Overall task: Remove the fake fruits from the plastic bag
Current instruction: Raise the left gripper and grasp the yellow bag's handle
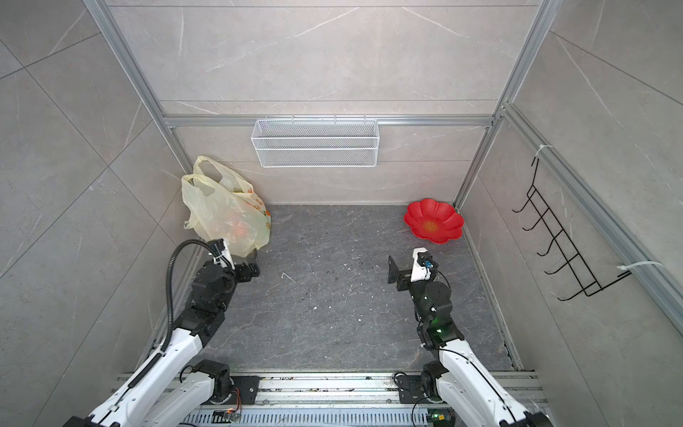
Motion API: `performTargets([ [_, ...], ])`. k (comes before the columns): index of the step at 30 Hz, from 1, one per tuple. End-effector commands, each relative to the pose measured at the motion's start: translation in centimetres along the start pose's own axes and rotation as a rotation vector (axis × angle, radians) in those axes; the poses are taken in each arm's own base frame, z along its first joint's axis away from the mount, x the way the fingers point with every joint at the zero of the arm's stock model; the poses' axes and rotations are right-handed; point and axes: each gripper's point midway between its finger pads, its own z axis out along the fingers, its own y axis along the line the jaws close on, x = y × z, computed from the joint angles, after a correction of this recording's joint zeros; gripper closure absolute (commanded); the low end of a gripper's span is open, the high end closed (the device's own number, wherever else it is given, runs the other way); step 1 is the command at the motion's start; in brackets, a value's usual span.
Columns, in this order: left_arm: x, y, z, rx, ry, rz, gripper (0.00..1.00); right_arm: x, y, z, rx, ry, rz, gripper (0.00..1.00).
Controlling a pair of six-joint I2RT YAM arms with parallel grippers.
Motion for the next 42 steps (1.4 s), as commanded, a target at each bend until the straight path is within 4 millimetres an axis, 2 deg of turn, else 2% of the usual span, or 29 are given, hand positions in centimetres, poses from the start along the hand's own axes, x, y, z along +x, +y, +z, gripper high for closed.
performTargets([
  [1, -0.8, 2.1, -1.2, -0.149, 0.095, -0.109, 0.0, -1.0, -2.8, -1.8, 0.181, 0.054, 0.238, 0.01],
  [3, -2.0, 2.8, -0.8, -0.2, 0.082, -0.159, 0.0, -0.9, -4.6, -3.1, 0.3, 0.093, 0.324, 0.0],
  [6, -4.5, 3.0, 1.3, -0.19, 0.084, -0.186, 0.0, -1.2, -5.1, -4.1, 0.338, 0.115, 0.348, 0.0],
  [7, -5.3, 3.7, 2.2, -0.232, 0.103, -0.188, 0.0, -1.1, -5.4, -4.5, 0.365, 0.124, 0.362, 0.0],
  [10, -7.6, 6.3, 5.1, -0.347, 0.165, -0.205, 0.0, -1.1, -4.7, -4.4, 0.322, 0.158, 0.315, 0.0],
  [12, -9.4, 6.8, 7.5, -0.319, 0.198, -0.193, 0.0, -1.0, -3.8, -4.3, 0.271, 0.188, 0.302, 0.0],
  [14, -11.1, 8.0, 9.5, -0.365, 0.207, -0.171, 0.0, -0.9, -2.8, -4.1, 0.215, 0.216, 0.301, 0.0],
  [17, -12.9, 10.5, 12.0, -0.465, 0.21, -0.135, 0.0, -0.4, -2.0, -4.1, 0.172, 0.245, 0.311, 0.01],
  [22, -14.9, 13.8, 15.3, -0.569, 0.194, -0.096, 0.0, 0.4, -1.5, -4.4, 0.148, 0.279, 0.315, 0.01],
  [27, -15.5, 16.3, 18.6, -0.628, 0.196, -0.059, 0.0, 1.3, -1.6, -4.7, 0.149, 0.3, 0.316, 0.0],
  [32, -15.0, 15.4, 22.9, -0.516, 0.192, -0.008, 0.07, 1.9, -1.5, -4.5, 0.147, 0.313, 0.32, 0.0],
  [37, -14.2, 16.4, 24.9, -0.548, 0.188, 0.004, 0.11, 2.1, -1.3, -4.0, 0.144, 0.33, 0.318, 0.01],
  [40, -13.5, 16.4, 26.1, -0.53, 0.203, 0.018, 0.26, 2.1, -1.4, -4.0, 0.146, 0.335, 0.317, 0.01],
  [42, -13.4, 15.9, 26.7, -0.498, 0.205, 0.019, 0.44, 2.3, -1.4, -4.0, 0.147, 0.341, 0.316, 0.01],
])
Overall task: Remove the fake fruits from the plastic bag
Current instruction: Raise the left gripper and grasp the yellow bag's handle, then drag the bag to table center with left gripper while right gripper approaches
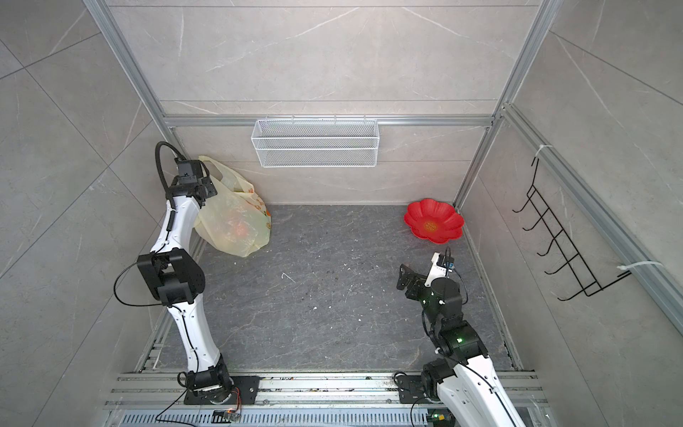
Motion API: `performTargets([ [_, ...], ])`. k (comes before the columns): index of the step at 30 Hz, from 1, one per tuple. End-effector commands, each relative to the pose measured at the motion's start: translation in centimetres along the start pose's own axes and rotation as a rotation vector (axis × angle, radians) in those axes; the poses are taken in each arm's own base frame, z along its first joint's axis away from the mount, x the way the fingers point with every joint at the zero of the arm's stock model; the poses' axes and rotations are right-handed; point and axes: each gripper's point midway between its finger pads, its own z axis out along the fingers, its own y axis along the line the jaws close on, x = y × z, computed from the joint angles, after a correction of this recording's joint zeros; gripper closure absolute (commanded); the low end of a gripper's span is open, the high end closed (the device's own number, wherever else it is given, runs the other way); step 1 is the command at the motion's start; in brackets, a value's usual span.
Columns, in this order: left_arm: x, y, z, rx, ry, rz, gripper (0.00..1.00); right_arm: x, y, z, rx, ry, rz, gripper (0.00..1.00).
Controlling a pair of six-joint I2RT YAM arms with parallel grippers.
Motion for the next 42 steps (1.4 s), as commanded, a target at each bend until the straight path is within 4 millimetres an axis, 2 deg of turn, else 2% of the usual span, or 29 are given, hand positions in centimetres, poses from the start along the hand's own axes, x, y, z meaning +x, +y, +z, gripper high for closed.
performTargets([
  [1, -2.4, -0.8, -0.6, 0.05, -0.063, 0.01, 0.58, 0.1, 0.2, 0.0, -0.007, 0.013, 0.011, 0.01],
  [2, -2.4, -0.9, -0.6, 0.058, -0.063, 0.002, 0.71, 0.2, 0.2, 0.0, -0.005, 0.017, 0.009, 0.01],
  [4, -2.6, -1.7, -0.8, 0.104, -0.066, -0.005, 0.87, 0.3, 0.1, 0.1, -0.001, 0.026, 0.009, 0.02],
  [7, -2.8, -3.5, -2.0, 0.216, -0.056, -0.034, 1.0, 0.3, 0.2, 0.2, 0.002, 0.034, 0.012, 0.02],
  [11, -2.9, -4.5, -4.6, 0.298, -0.048, -0.117, 1.0, 0.1, 0.1, 0.4, 0.023, 0.045, 0.018, 0.03],
  [14, -3.0, -5.7, -7.7, 0.39, -0.057, -0.145, 1.0, -0.1, -0.8, 0.7, 0.094, 0.068, 0.027, 0.03],
  [18, -3.0, -7.7, -12.9, 0.502, -0.074, -0.143, 1.0, -0.3, -1.1, 1.0, 0.139, 0.097, 0.031, 0.05],
  [23, -1.1, -11.1, -19.4, 0.631, -0.069, -0.072, 1.0, -0.1, -1.0, 1.0, 0.133, 0.105, 0.077, 0.05],
  [28, 2.2, -14.4, -25.2, 0.746, -0.031, 0.047, 1.0, 0.3, -1.3, 1.0, 0.154, 0.126, 0.083, 0.05],
  [32, 6.0, -16.7, -29.8, 0.865, 0.003, 0.142, 1.0, 0.0, -0.9, 0.9, 0.141, 0.13, 0.089, 0.05],
  [35, 9.4, -17.9, -33.5, 0.961, 0.059, 0.177, 1.0, -0.1, -0.3, 1.0, 0.116, 0.141, 0.095, 0.05],
  [37, 12.1, -18.7, -36.6, 1.041, 0.085, 0.223, 1.0, -0.2, 0.2, 1.2, 0.095, 0.156, 0.094, 0.05],
  [40, 16.0, -18.9, -40.7, 1.118, 0.102, 0.315, 1.0, -0.6, 1.1, 1.5, 0.069, 0.185, 0.07, 0.05],
  [42, 18.4, -18.6, -42.8, 1.134, 0.106, 0.358, 1.0, -1.0, 1.7, 1.7, 0.06, 0.203, 0.047, 0.05],
])
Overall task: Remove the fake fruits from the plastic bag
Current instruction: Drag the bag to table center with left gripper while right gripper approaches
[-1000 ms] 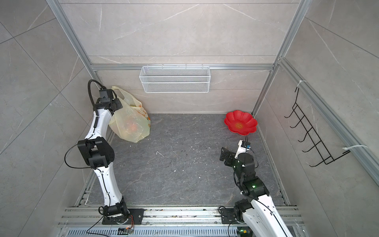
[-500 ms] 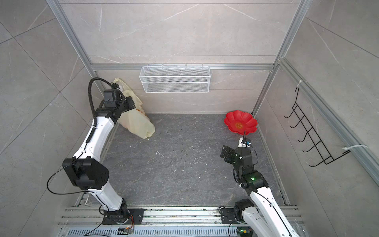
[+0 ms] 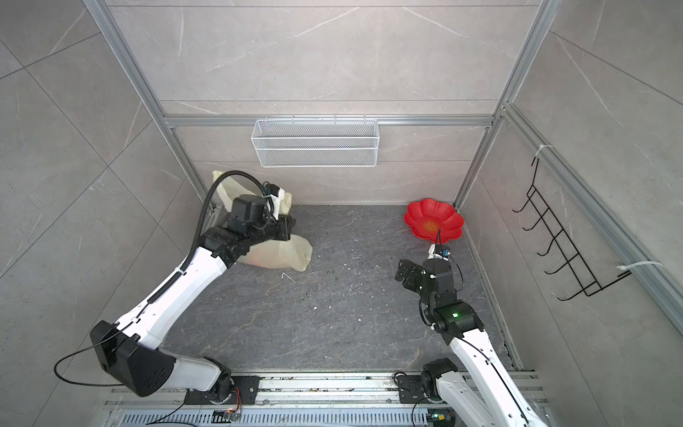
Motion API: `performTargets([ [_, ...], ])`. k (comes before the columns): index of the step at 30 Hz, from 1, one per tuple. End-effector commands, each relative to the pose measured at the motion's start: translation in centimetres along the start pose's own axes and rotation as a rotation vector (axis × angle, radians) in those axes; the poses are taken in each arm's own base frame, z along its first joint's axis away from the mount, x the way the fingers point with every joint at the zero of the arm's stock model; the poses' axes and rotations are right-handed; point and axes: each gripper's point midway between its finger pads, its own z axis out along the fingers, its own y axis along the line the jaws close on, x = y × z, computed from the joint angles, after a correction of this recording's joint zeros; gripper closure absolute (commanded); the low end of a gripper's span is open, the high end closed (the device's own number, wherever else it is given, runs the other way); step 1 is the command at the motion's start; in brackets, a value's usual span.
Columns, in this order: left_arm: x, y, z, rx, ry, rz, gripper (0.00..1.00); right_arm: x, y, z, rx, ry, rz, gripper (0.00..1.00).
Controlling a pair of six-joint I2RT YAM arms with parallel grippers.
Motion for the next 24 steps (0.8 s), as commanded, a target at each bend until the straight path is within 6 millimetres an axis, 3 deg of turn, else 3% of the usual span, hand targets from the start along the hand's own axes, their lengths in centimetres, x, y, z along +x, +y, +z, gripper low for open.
performTargets([
  [1, 1.6, -4.2, -3.3, 0.062, -0.038, 0.083, 1.0, -0.9, 1.6, -0.4, -0.04, 0.033, -0.041, 0.05],
  [7, 6.8, -8.3, -5.0, 0.075, -0.014, 0.143, 0.99, -1.4, 5.2, 0.1, -0.18, 0.1, -0.028, 0.07],
  [9, 7.5, -9.2, -5.5, 0.108, -0.004, 0.133, 0.88, -1.1, 6.5, 0.4, -0.225, 0.131, -0.022, 0.08],
  [10, 7.6, -9.4, -5.8, 0.123, -0.003, 0.123, 0.77, -0.8, 7.2, 0.5, -0.24, 0.148, -0.033, 0.08],
  [14, 6.4, -9.0, -7.8, 0.114, -0.038, 0.1, 0.38, 0.0, 10.2, 0.4, -0.267, 0.182, -0.124, 0.08],
  [16, 5.3, -9.2, -9.1, 0.122, -0.056, 0.102, 0.24, 0.2, 11.5, 0.3, -0.271, 0.201, -0.163, 0.09],
  [20, 2.7, -8.8, -11.0, 0.06, -0.072, 0.115, 0.08, 0.3, 13.6, -0.5, -0.293, 0.204, -0.204, 0.09],
  [24, 0.3, -6.7, -12.5, -0.057, -0.119, 0.117, 0.03, 0.2, 15.8, -2.3, -0.325, 0.187, -0.246, 0.09],
])
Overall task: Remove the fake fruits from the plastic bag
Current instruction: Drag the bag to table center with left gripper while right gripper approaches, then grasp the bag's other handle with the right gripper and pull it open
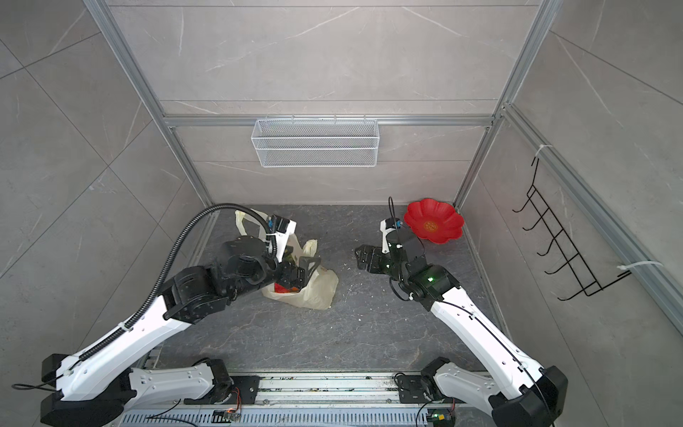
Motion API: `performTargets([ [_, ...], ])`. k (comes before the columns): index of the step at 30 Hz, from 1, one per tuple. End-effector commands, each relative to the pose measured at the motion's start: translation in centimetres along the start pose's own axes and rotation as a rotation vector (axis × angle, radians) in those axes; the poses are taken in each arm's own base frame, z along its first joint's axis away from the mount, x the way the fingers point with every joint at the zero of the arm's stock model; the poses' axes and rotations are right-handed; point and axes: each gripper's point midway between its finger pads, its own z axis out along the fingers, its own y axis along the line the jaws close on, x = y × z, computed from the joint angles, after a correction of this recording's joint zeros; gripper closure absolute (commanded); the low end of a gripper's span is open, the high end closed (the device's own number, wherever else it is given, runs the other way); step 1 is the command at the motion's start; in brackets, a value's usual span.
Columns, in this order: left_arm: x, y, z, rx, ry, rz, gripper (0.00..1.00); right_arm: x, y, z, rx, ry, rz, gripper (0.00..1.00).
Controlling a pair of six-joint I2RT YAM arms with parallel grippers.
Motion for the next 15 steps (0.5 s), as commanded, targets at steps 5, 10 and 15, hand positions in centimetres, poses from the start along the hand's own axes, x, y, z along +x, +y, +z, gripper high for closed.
performTargets([
  [5, -3.1, 7.0, -2.2, -0.218, -0.053, -0.095, 0.03, -0.4, 5.0, -3.0, -0.036, -0.033, -0.099, 0.09],
  [10, -2.5, 14.1, -1.1, -0.463, 0.028, -0.199, 0.03, 0.3, 10.2, -5.3, -0.057, -0.07, -0.159, 0.09],
  [15, -1.0, 19.7, 0.4, -0.64, 0.101, -0.262, 0.03, 1.6, 13.3, -4.8, -0.045, -0.059, -0.116, 0.09],
])
